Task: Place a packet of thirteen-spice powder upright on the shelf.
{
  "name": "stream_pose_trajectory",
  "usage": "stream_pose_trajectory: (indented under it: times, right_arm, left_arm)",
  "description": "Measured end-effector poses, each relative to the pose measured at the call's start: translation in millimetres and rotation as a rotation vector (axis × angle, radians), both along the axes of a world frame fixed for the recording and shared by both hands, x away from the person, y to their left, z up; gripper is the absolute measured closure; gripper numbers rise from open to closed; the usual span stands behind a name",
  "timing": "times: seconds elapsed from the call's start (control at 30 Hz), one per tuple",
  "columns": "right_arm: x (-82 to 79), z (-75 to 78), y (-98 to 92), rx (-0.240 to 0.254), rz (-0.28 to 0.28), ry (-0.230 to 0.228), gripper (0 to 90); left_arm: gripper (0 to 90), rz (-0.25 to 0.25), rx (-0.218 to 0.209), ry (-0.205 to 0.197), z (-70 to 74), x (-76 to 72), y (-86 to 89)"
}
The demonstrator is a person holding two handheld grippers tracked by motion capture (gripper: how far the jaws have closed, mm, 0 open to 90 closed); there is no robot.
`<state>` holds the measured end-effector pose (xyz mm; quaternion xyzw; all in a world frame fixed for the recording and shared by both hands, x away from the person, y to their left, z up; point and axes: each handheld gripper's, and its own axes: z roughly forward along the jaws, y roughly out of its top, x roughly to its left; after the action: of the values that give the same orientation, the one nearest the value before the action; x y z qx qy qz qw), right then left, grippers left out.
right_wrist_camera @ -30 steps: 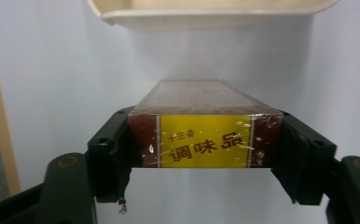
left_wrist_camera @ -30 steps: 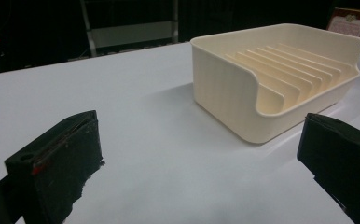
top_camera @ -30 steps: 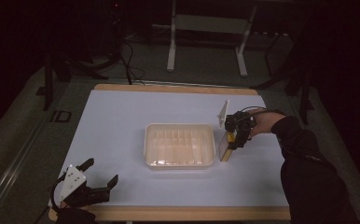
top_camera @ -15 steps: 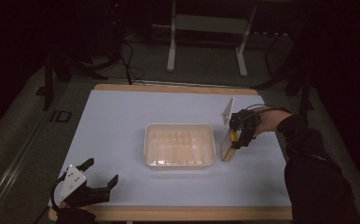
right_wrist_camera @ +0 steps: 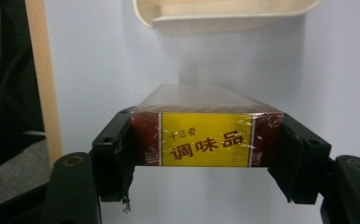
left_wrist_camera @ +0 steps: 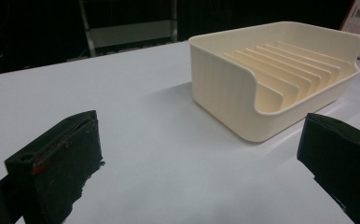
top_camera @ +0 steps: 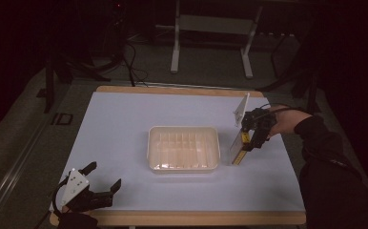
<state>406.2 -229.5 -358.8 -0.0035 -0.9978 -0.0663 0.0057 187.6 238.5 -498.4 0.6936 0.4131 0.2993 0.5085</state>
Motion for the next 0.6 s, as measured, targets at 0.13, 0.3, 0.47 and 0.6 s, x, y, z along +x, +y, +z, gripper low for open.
stream_pose_trajectory:
  times: [0.13, 0.3, 0.47, 0.6]
  right_arm:
    - [-3.2, 9.8, -1.2, 0.02, -0.004, -0.011, 32.1]
    - [-7.0, 22.2, -0.8, 0.043, 0.0, -0.021, 32.1]
    - [-11.9, 35.6, 2.4, 0.079, 0.006, -0.027, 32.1]
    - [-15.9, 45.3, 6.9, 0.093, 0.018, -0.038, 32.1]
  left_arm:
    - [0.0, 0.0, 0.003, 0.0, -0.2, 0.4, -0.3]
    - [0.0, -0.002, 0.011, -0.001, -0.3, 0.4, -0.9]
    - [0.0, -0.003, 0.007, -0.001, -0.3, 0.4, -0.6]
    - [0.0, -0.006, 0.009, -0.001, -0.3, 0.5, -0.8]
